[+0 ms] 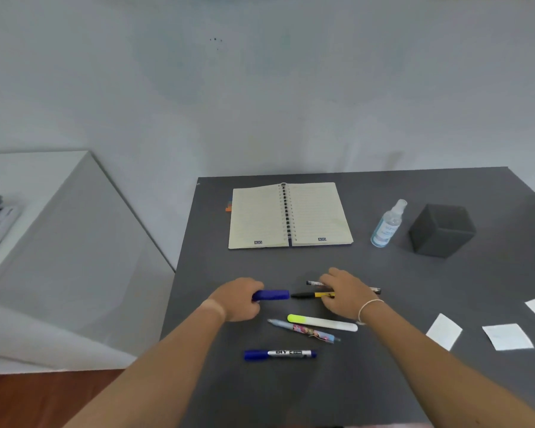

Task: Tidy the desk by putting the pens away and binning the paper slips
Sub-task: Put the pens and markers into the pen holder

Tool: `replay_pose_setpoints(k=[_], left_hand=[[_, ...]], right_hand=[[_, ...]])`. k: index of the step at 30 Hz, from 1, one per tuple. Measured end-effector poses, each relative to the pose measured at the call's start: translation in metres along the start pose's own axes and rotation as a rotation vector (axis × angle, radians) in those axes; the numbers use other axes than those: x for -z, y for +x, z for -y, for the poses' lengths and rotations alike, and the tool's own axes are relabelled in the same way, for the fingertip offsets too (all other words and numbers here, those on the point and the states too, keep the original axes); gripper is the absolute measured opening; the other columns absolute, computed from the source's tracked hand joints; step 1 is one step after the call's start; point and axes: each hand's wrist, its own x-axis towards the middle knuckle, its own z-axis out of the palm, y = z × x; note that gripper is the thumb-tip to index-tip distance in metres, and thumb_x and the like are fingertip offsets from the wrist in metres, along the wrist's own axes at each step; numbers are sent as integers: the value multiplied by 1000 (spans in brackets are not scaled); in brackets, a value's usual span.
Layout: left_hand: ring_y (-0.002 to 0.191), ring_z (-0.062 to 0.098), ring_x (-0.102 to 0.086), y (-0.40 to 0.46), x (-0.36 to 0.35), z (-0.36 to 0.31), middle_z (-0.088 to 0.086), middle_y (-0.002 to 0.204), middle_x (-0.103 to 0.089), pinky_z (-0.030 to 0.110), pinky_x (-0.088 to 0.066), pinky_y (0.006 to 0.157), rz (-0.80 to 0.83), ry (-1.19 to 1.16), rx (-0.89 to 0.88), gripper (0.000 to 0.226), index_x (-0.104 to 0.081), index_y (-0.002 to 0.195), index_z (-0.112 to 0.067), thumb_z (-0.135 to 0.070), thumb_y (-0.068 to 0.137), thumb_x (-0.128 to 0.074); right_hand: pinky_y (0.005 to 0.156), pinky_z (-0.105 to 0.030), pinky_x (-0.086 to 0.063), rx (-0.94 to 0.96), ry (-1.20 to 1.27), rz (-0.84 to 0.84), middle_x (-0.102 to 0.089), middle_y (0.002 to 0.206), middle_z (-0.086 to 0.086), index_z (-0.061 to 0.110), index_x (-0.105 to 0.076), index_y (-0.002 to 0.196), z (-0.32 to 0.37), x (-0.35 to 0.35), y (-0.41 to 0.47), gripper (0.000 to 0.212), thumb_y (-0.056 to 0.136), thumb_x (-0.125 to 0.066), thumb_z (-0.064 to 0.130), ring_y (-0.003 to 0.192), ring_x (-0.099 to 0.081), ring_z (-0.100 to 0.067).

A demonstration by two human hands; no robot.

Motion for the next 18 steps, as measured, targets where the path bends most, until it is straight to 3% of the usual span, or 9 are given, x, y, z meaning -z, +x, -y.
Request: replay_pose_setpoints(k=[6,10,18], left_hand=[[75,20,-49,3,-6,-13,0,82,-52,35,-43,71,-2,-14,-69,7,-45,73,-19,-19,77,-51],[74,20,-51,10,-7,-29,0,80,-52,35,-44,70,-9,-30,-91,8,-45,72,-21,-20,77,-51],[77,17,-47,38,-15,-93,-2,84,-50,32,-41,73,35,34,-110,12,-49,77,-21,-30,79,-57]], right_hand=[[87,-35,-43,-59,-46,-22,-55,111,-10,10,-53,103,3,-7,-1,18,89,-46,19,106,-49,-26],[77,-33,-42,-91,37,-37,-51,96,-6,14,-47,89,-3,5,-1,6,86,-49,19,90,-45,-21],[69,-30,-35,-101,218,-132,-48,86,-1,17,-40,81,-44,52,-8,12,79,-51,17,79,-43,-23]])
